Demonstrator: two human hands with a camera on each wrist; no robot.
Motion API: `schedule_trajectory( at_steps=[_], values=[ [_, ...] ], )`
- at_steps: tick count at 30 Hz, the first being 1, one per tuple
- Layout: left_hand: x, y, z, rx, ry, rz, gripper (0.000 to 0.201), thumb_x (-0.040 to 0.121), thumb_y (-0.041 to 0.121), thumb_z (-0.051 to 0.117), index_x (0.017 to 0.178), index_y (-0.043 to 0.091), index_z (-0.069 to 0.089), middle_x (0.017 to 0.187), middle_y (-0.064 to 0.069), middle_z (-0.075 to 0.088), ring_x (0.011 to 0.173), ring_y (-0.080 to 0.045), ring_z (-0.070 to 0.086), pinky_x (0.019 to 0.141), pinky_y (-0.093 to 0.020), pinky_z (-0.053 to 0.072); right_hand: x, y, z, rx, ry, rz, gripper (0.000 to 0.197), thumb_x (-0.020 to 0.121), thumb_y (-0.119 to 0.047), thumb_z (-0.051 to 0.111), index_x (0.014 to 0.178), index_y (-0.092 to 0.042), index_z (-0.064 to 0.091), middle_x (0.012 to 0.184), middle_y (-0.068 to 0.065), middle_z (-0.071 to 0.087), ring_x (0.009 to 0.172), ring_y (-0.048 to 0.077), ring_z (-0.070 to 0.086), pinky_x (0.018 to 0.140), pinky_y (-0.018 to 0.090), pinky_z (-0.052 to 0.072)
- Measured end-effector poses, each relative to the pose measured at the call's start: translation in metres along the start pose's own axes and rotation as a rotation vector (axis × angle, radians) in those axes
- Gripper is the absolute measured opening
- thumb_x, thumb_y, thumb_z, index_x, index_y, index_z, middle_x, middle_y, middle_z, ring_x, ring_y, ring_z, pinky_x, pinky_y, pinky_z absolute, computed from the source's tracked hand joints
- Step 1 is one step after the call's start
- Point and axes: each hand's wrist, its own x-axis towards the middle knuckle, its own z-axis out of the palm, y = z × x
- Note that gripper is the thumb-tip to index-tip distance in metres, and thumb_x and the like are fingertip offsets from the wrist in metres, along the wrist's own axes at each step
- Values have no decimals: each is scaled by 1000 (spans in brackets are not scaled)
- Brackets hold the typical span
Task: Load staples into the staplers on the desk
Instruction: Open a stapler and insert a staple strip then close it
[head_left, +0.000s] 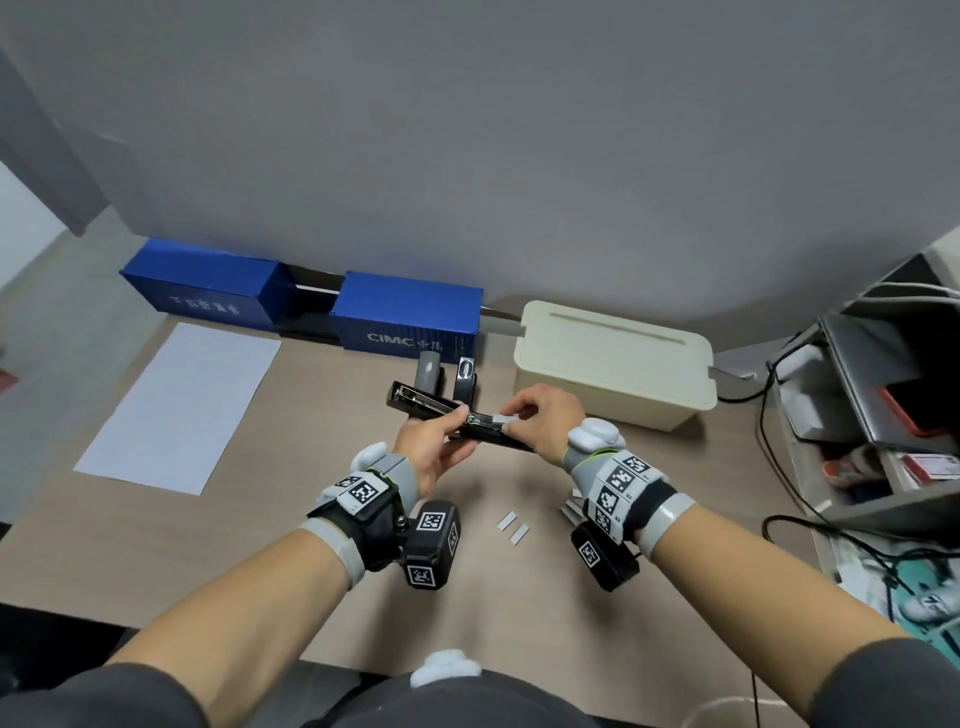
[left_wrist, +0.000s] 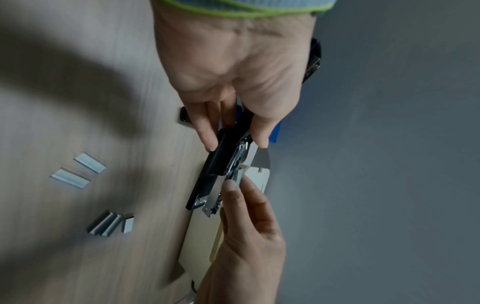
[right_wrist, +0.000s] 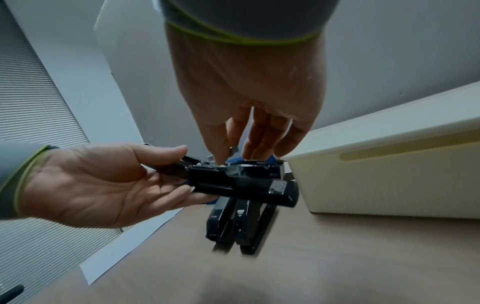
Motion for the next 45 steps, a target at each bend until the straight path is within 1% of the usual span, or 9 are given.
schedule_trajectory(
  at_steps=[6, 12, 21, 26, 32, 36, 39, 42, 45],
  values=[
    [-2, 0, -1, -18, 18, 5, 43, 88, 19, 72, 124, -2, 61, 121, -19, 69, 105, -34, 70, 74, -29, 60, -3, -4, 2, -28, -26, -3, 11, 74, -26, 72, 85, -28, 73, 86, -7, 67, 79, 12, 60, 69, 21, 41],
    [-2, -2, -5, -33, 31, 1, 47, 88, 20, 72, 127, -3, 59, 124, -20, 68, 104, -34, 71, 73, -28, 60, -5, -7, 4, 9, -23, 27, 11, 74, -25, 73, 86, -25, 74, 77, -7, 68, 72, 12, 62, 64, 20, 42],
    [-2, -2, -6, -21, 47, 2, 45, 87, 20, 74, 124, -3, 61, 124, -19, 68, 105, -35, 70, 75, -30, 61, -8, -14, 8, 21, -43, 22, 9, 75, -23, 71, 83, -24, 72, 76, -8, 67, 70, 12, 62, 61, 20, 43],
    [-2, -1, -9, -21, 45, 4, 45, 87, 22, 73, 124, -3, 61, 122, -18, 69, 102, -34, 71, 70, -28, 60, -8, -15, 10, 12, -37, 12, 10, 73, -25, 71, 83, -24, 73, 77, -7, 70, 71, 12, 63, 61, 20, 45],
    [0, -2, -10, -25, 51, 0, 46, 86, 23, 74, 123, -2, 62, 121, -18, 69, 101, -34, 72, 75, -30, 61, -9, -14, 10, 10, -38, 9, 10, 73, -25, 72, 83, -23, 73, 76, -6, 69, 71, 13, 63, 62, 22, 45],
    [0, -4, -9, -14, 44, 3, 45, 86, 21, 74, 123, -1, 62, 122, -18, 69, 105, -34, 70, 80, -33, 61, -9, -13, 11, -1, -54, 19, 9, 73, -26, 72, 82, -25, 71, 79, -4, 70, 74, 16, 64, 65, 25, 49],
    [1, -5, -9, -19, 46, -5, 45, 87, 22, 74, 123, -1, 62, 122, -18, 69, 104, -34, 71, 81, -34, 60, -10, -12, 12, 0, -55, 18, 10, 73, -24, 71, 83, -26, 71, 77, -6, 68, 73, 14, 63, 64, 23, 46],
    [1, -6, -10, -32, 43, -35, 40, 89, 22, 70, 122, 0, 64, 122, -16, 69, 103, -35, 71, 75, -31, 61, -11, -12, 13, 14, -59, -2, 11, 74, -23, 72, 86, -24, 72, 78, -8, 66, 73, 12, 61, 60, 16, 41],
    [1, -6, -11, -56, 45, -64, 36, 91, 21, 67, 122, 2, 64, 122, -16, 69, 104, -35, 70, 72, -30, 62, -10, -13, 15, 43, -68, -18, 14, 75, -22, 74, 88, -23, 71, 82, -8, 67, 77, 12, 62, 64, 15, 42]
  ],
)
